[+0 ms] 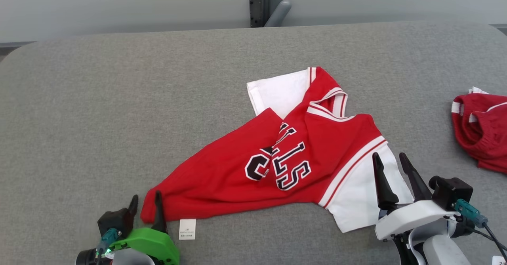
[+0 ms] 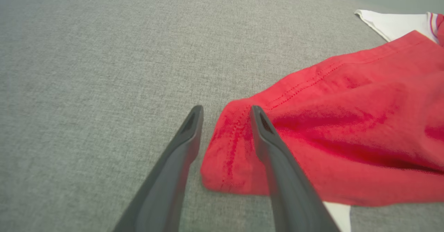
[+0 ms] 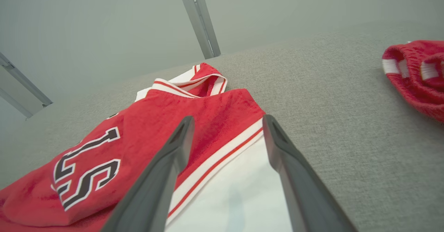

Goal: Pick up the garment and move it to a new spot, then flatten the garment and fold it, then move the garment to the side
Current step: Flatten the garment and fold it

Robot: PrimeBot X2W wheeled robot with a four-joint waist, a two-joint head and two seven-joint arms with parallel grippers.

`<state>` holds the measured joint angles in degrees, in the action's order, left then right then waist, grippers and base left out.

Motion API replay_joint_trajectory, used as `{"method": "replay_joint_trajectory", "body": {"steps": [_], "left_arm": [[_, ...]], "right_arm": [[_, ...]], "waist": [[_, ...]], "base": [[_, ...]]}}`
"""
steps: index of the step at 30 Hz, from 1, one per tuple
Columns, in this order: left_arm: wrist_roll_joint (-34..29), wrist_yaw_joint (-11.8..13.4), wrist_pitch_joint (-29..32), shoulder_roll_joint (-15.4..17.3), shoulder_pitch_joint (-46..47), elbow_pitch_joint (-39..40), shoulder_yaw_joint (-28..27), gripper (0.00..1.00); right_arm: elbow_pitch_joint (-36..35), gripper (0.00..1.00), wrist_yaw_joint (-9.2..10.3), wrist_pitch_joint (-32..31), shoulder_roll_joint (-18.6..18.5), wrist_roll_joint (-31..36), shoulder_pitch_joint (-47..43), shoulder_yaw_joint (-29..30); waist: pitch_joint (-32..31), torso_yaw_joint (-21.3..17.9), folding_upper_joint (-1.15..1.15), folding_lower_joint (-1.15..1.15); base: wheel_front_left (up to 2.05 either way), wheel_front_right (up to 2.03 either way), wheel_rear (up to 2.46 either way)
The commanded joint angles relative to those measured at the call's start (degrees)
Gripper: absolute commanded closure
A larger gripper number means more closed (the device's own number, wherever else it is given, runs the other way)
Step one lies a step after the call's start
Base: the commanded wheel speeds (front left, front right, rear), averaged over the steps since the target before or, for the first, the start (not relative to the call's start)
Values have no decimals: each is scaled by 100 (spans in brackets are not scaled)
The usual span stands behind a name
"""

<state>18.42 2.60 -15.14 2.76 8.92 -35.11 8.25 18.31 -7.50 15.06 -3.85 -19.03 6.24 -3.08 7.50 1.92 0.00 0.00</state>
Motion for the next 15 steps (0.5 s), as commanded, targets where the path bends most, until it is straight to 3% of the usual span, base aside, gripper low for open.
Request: {"method": "replay_joint_trajectory", "body": {"steps": [1,8,15], "left_arm": [[-20,42,2,28,107,-30,-74,0],[-361,89,2,27,-86,132,-421,0],[-636,-54,3,27,-615,677,-587,0]], "right_arm": [[13,0,2,15,-8,27,54,13],[-11,0,2,15,21,88,-83,35],[-26,0,2,15,50,258,-247,-19]], "waist": [[-36,-201,0,0],[-369,-459,0,0],[-655,-514,0,0]], "base": [[0,0,0],[0,0,0],[0,0,0]]}}
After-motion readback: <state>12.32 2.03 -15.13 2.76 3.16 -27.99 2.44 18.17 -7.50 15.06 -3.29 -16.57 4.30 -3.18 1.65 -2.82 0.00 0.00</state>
